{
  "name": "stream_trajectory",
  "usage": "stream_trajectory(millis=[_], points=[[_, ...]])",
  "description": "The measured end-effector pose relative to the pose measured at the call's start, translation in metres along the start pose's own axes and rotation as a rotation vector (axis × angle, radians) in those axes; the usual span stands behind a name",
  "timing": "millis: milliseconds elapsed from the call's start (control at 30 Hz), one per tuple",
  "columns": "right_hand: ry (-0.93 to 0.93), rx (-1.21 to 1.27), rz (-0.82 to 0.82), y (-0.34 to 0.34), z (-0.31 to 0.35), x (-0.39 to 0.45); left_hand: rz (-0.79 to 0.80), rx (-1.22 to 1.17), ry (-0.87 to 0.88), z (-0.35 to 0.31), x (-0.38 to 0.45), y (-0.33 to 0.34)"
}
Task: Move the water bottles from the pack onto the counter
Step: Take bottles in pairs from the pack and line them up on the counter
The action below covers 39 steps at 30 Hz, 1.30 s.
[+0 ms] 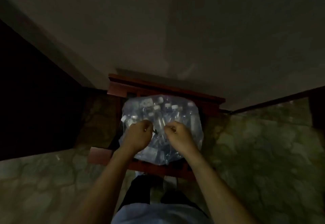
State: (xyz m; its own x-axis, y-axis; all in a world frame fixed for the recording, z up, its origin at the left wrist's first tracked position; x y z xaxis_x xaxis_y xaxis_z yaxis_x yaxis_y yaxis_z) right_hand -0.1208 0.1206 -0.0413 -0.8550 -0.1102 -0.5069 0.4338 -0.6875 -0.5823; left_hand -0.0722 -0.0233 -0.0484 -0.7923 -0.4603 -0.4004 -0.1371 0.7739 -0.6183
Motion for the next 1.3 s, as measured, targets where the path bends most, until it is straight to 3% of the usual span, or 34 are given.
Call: stream_trajectory(millis=[400,533,767,933,1033,1167,1300], points=[[0.153,-0.081,0.166,0.085,-0.04,0.029,0.221,0.018,-0.102,0.068,0.019,0.072],[0.204,-0.117,0.21,0.111,-0.054,0.034,0.122,0.122,0.001,0.07,0.022,0.08],[0.138,-0.162,0.17,0.111,-0.066,0.041,-0.021,0.307,0.101,0.062,0.018,0.075],[0.059,-0.335,0.187,0.111,-0.072,0.04,0.021,0.471,0.056,0.072,0.014,0.075],[0.019,-0.432,0.074,0.101,-0.075,0.034,0.089,0.574,0.043,0.079,0.014,0.077],[-0.048,-0.458,-0.028,0.09,-0.075,0.014,0.108,0.628,-0.071,0.081,0.015,0.079],[0.013,-0.445,-0.036,0.089,-0.084,0.008,0.039,0.404,-0.338,0.086,0.015,0.084]])
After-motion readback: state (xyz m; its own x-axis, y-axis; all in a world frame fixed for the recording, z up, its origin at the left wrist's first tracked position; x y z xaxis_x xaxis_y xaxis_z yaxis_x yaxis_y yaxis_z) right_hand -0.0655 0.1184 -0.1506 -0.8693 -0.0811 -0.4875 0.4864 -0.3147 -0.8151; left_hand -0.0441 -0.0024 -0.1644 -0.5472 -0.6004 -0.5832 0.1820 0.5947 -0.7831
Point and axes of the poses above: each hand's wrist, its own x-axis towards the middle knuckle, its own y-axis out of the palm, z = x × y, the point moved 9 cm from there along x, towards the middle knuckle, and after that the axes turned 14 degrees about -z, right-handed, at the moved point
